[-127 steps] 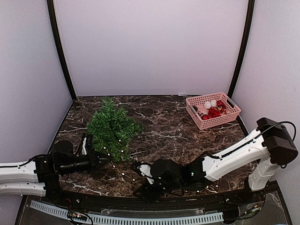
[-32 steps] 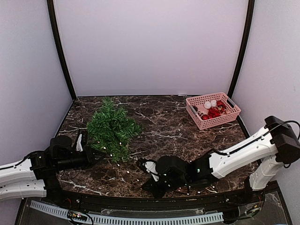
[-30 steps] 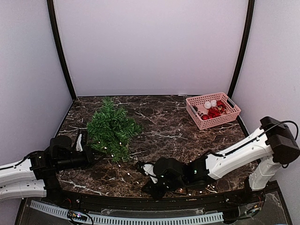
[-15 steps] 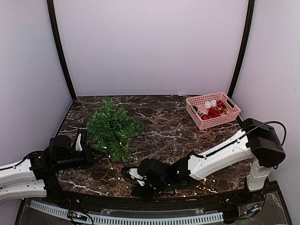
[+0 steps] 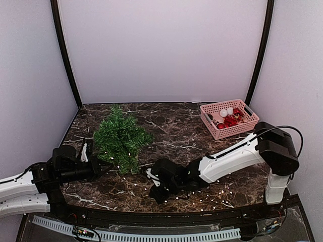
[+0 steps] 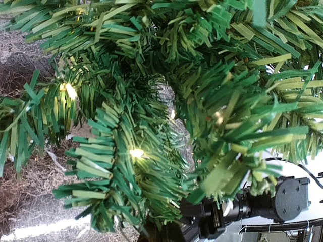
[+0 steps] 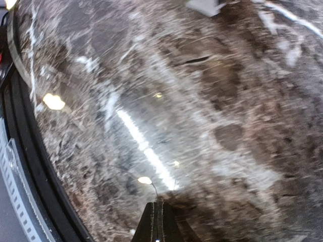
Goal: Decorate the small christmas tree
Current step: Wrap the side of the string light in the gap of the branches.
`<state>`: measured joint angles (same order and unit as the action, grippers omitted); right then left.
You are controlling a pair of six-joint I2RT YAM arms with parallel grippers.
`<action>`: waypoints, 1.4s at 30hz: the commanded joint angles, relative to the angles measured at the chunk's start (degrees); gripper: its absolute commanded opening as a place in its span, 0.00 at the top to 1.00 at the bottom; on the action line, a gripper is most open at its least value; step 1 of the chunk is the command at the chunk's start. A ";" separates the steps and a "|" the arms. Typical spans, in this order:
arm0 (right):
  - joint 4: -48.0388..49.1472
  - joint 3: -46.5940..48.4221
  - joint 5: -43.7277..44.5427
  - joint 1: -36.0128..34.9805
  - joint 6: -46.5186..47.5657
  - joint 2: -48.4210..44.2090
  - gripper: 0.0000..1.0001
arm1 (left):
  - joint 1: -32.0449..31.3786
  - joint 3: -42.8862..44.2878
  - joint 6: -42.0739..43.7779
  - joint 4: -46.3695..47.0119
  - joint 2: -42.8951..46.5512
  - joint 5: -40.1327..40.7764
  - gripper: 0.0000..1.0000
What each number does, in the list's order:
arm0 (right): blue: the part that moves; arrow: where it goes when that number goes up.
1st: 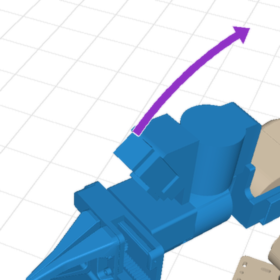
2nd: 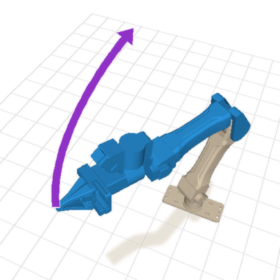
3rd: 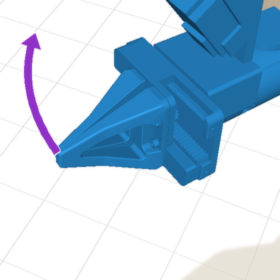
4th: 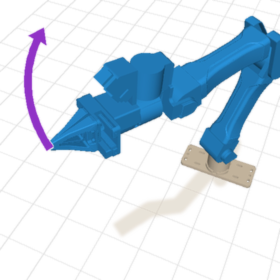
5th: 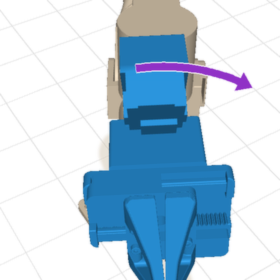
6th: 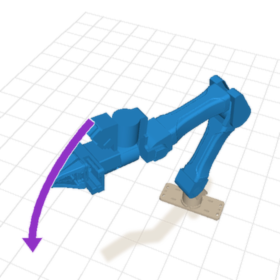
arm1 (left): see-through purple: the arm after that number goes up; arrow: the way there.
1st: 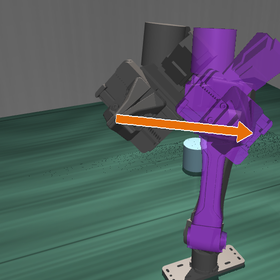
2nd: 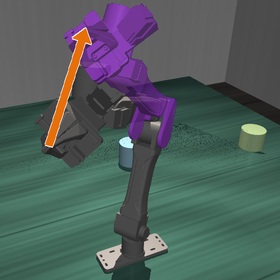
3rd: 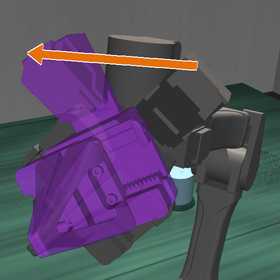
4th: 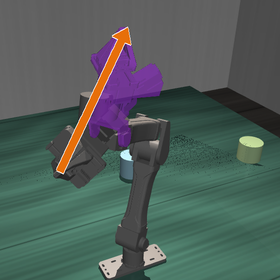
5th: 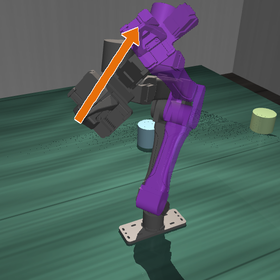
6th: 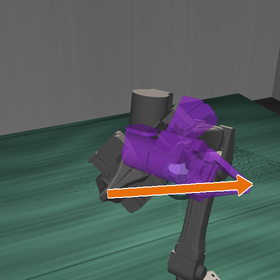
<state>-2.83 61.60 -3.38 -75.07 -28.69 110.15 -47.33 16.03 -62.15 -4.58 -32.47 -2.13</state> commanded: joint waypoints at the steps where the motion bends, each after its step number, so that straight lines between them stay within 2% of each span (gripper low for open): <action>1: -1.38 1.62 2.08 2.21 -0.88 1.91 1.00 | 0.50 0.27 0.54 -0.30 0.63 -0.86 1.00; 7: -1.49 6.30 1.06 2.70 0.69 5.51 1.00 | 0.57 0.21 1.73 0.78 0.64 -1.76 1.00; 8: -1.55 7.08 0.95 2.71 0.80 6.15 1.00 | 0.62 0.26 1.92 0.66 0.82 -1.85 0.97; 10: -1.23 7.95 0.91 2.67 0.61 7.07 1.00 | 0.58 0.52 2.56 -0.17 1.40 -1.86 0.81; 11: -0.97 8.08 0.92 2.73 0.45 7.27 1.00 | 0.57 0.55 3.02 -1.20 1.68 -1.80 0.69; 12: -0.71 8.09 0.85 2.73 0.21 7.37 1.00 | 0.57 0.57 3.23 -1.78 2.23 -1.80 0.64; 13: -0.40 7.97 0.85 2.69 0.00 7.44 1.00 | 0.57 0.53 3.69 -2.48 2.50 -1.85 0.55; 15: -0.04 7.71 0.70 2.70 -0.29 7.51 1.00 | 0.57 0.01 4.20 -2.63 3.01 -2.73 0.44; 19: 0.77 6.92 0.40 2.70 -0.89 7.41 1.00 | 0.58 -1.64 3.97 1.42 1.15 -5.87 0.36; 22: 1.28 6.52 0.39 2.69 -1.10 7.07 1.00 | 0.58 -1.68 4.50 3.40 -2.74 -6.49 0.36; 29: 1.98 4.81 1.20 2.65 -1.78 5.26 1.00 | 0.62 -0.27 5.71 2.67 -7.47 -5.70 0.61; 35: 2.61 1.85 3.19 2.68 -3.67 2.62 1.00 | 0.58 -3.40 5.16 3.54 -5.99 -5.34 0.66; 38: 2.60 0.27 6.57 2.65 -4.71 -0.01 1.00 | 0.61 -4.52 4.90 5.07 -5.88 -5.27 0.72; 42: 2.64 -0.75 10.27 2.65 -5.31 -3.78 1.00 | 0.60 -4.36 6.09 6.82 -6.87 -4.07 0.73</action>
<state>-0.27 61.91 1.83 -72.42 -32.36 110.76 -47.09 12.05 -57.41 -1.23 -38.89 -7.42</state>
